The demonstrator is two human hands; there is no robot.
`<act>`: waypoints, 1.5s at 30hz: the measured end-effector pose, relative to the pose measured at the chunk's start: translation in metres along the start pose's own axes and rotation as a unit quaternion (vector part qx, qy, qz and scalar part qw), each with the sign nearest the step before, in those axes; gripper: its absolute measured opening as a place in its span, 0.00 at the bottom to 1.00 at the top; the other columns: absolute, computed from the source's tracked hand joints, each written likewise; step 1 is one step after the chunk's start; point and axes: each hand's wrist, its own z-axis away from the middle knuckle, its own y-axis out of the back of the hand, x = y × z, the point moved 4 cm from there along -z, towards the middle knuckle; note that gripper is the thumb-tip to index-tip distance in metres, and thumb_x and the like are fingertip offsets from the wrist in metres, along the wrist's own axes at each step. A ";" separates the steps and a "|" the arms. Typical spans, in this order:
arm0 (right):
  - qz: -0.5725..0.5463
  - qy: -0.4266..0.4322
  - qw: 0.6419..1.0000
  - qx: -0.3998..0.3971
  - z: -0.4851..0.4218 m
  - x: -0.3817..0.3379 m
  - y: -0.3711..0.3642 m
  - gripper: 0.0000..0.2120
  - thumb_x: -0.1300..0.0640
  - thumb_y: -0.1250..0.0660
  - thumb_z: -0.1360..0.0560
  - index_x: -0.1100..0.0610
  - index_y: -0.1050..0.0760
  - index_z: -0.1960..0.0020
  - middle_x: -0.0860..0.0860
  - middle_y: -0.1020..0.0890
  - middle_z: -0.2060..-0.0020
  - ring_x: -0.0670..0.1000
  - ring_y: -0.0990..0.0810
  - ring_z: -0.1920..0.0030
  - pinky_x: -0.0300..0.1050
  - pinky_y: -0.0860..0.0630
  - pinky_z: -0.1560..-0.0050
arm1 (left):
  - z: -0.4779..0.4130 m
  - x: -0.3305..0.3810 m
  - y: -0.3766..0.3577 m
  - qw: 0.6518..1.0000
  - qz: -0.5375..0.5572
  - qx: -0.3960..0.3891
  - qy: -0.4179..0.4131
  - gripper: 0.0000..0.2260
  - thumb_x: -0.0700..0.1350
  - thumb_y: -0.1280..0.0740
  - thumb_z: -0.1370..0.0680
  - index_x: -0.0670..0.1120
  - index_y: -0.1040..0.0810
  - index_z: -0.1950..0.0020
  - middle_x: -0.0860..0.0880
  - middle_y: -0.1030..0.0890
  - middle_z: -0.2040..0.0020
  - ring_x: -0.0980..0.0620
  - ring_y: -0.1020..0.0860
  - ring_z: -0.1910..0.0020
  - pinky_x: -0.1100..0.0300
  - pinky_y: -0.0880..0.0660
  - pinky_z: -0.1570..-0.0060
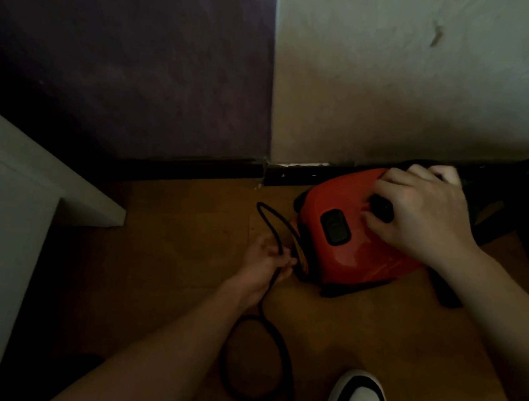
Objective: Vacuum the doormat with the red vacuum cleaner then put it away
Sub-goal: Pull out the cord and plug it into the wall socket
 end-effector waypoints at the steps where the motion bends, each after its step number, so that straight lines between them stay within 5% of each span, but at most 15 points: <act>1: 0.000 -0.001 1.000 0.001 0.000 0.000 0.000 0.12 0.47 0.24 0.31 0.53 0.18 0.53 0.51 0.18 0.57 0.60 0.21 0.53 0.56 0.34 0.45 | 0.000 0.008 0.000 1.000 0.010 -0.007 -0.026 0.34 0.26 0.33 0.25 0.55 0.34 0.28 0.43 0.22 0.45 0.47 0.18 0.49 0.52 0.19 0.51; 3: 0.000 -0.003 1.000 -0.001 -0.001 0.000 0.000 0.12 0.47 0.25 0.31 0.53 0.18 0.53 0.51 0.18 0.57 0.59 0.21 0.53 0.57 0.34 0.45 | 0.005 0.024 -0.001 0.998 0.019 -0.035 -0.056 0.42 0.23 0.33 0.27 0.65 0.37 0.29 0.42 0.22 0.46 0.43 0.19 0.47 0.44 0.21 0.45; 6: 0.002 -0.003 1.000 -0.004 -0.001 0.000 -0.001 0.12 0.46 0.25 0.30 0.53 0.18 0.53 0.50 0.19 0.57 0.59 0.22 0.53 0.56 0.34 0.45 | 0.016 0.046 -0.003 0.978 -0.114 -0.127 -0.122 0.41 0.26 0.28 0.33 0.65 0.30 0.32 0.42 0.23 0.47 0.40 0.22 0.47 0.43 0.23 0.44; 13: 0.005 -0.012 1.000 0.000 -0.001 0.000 0.001 0.11 0.47 0.25 0.30 0.53 0.18 0.53 0.51 0.18 0.57 0.59 0.21 0.53 0.56 0.34 0.46 | 0.054 0.065 -0.002 0.786 -0.531 -0.292 -0.122 0.23 0.37 0.24 0.28 0.53 0.24 0.38 0.56 0.27 0.37 0.59 0.27 0.37 0.57 0.29 0.34; 18: 0.008 -0.014 1.000 -0.004 -0.001 -0.001 0.000 0.12 0.47 0.25 0.30 0.53 0.17 0.53 0.51 0.18 0.56 0.60 0.21 0.53 0.56 0.35 0.46 | 0.072 0.068 -0.001 0.639 -0.701 -0.310 -0.057 0.21 0.39 0.26 0.26 0.53 0.23 0.35 0.52 0.32 0.30 0.52 0.32 0.32 0.61 0.31 0.38; 22: 0.007 -0.021 1.000 -0.003 -0.002 -0.001 0.001 0.12 0.47 0.25 0.31 0.54 0.18 0.53 0.51 0.18 0.56 0.60 0.22 0.53 0.56 0.36 0.46 | 0.077 0.074 0.007 0.598 -0.743 -0.300 0.025 0.28 0.44 0.25 0.26 0.58 0.29 0.29 0.54 0.34 0.28 0.51 0.31 0.33 0.58 0.28 0.40; 25: 0.007 -0.021 1.000 -0.002 -0.002 -0.002 0.000 0.12 0.47 0.24 0.31 0.53 0.18 0.54 0.51 0.18 0.57 0.60 0.22 0.54 0.56 0.36 0.46 | 0.073 0.066 0.012 0.615 -0.736 -0.274 0.071 0.37 0.58 0.27 0.26 0.56 0.39 0.22 0.53 0.37 0.23 0.50 0.37 0.25 0.58 0.35 0.32; 28: 0.007 -0.020 1.000 -0.003 -0.002 -0.003 0.001 0.12 0.47 0.24 0.31 0.53 0.18 0.54 0.51 0.18 0.57 0.60 0.22 0.54 0.56 0.35 0.46 | 0.059 0.052 0.008 0.703 -0.681 -0.203 0.038 0.41 0.68 0.34 0.26 0.51 0.44 0.19 0.50 0.40 0.20 0.49 0.39 0.23 0.52 0.39 0.25; 31: 0.010 -0.022 1.000 -0.002 -0.002 -0.003 0.001 0.12 0.47 0.23 0.31 0.54 0.18 0.54 0.51 0.18 0.57 0.60 0.21 0.54 0.56 0.34 0.46 | 0.041 0.036 0.001 0.826 -0.543 -0.148 0.002 0.39 0.57 0.31 0.22 0.46 0.47 0.19 0.47 0.38 0.21 0.49 0.36 0.24 0.58 0.37 0.29; 34: 0.009 -0.019 1.000 -0.002 -0.002 -0.002 0.000 0.12 0.47 0.24 0.31 0.53 0.18 0.54 0.51 0.18 0.57 0.60 0.21 0.54 0.56 0.34 0.46 | 0.023 0.016 -0.001 0.908 -0.401 -0.116 0.011 0.44 0.48 0.26 0.24 0.47 0.52 0.19 0.45 0.35 0.22 0.48 0.35 0.25 0.61 0.35 0.32; 37: 0.004 -0.013 1.000 0.001 -0.002 -0.002 0.000 0.11 0.47 0.24 0.31 0.53 0.18 0.55 0.51 0.18 0.58 0.60 0.21 0.54 0.57 0.33 0.46 | 0.004 0.004 0.001 0.943 -0.323 -0.084 0.002 0.51 0.45 0.22 0.28 0.53 0.55 0.18 0.44 0.36 0.22 0.47 0.35 0.25 0.51 0.35 0.27; 41: 0.000 -0.012 1.000 0.005 -0.002 -0.002 0.000 0.10 0.48 0.24 0.31 0.53 0.18 0.55 0.51 0.18 0.58 0.60 0.21 0.54 0.57 0.32 0.46 | -0.006 -0.002 0.001 0.957 -0.275 -0.091 0.009 0.54 0.42 0.20 0.32 0.58 0.55 0.19 0.43 0.31 0.25 0.47 0.31 0.28 0.50 0.31 0.29; 45: 0.001 -0.011 1.000 0.003 -0.001 0.000 -0.001 0.11 0.48 0.24 0.31 0.53 0.18 0.54 0.50 0.18 0.58 0.60 0.21 0.54 0.57 0.33 0.46 | -0.011 -0.012 0.000 0.960 -0.252 -0.119 0.014 0.54 0.37 0.23 0.31 0.63 0.55 0.21 0.43 0.27 0.28 0.47 0.23 0.36 0.54 0.23 0.45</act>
